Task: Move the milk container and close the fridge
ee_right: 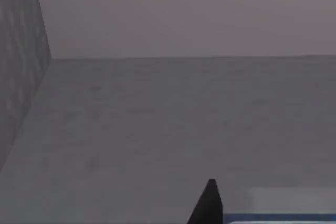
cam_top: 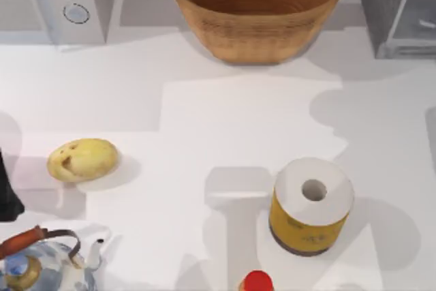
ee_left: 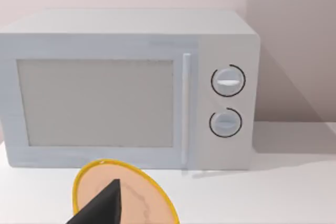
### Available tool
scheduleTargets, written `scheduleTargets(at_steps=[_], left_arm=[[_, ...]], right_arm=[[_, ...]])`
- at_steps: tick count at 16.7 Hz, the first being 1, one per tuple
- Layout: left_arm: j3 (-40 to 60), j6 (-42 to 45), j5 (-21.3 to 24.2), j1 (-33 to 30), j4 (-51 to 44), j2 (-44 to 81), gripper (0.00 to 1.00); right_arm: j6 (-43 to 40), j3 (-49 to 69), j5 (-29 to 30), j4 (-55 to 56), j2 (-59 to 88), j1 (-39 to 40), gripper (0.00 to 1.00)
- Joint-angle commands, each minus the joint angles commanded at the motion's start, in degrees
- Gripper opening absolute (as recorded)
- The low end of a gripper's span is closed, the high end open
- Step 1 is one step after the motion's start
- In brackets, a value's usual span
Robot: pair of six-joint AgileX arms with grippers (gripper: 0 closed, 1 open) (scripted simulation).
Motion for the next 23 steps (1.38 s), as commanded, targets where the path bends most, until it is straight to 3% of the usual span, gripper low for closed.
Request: scheduleTargets(at_steps=[14, 23], left_arm=[[0.00, 0.00, 0.00, 0.00, 0.00, 0.00, 1.00], [0.00, 0.00, 0.00, 0.00, 0.00, 0.00, 1.00]], right_arm=[[-0.60, 2.85, -1.06, -1.20, 1.71, -0.77, 0.00], [-0.60, 2.85, -1.06, -1.20, 1.71, -0.77, 0.68]])
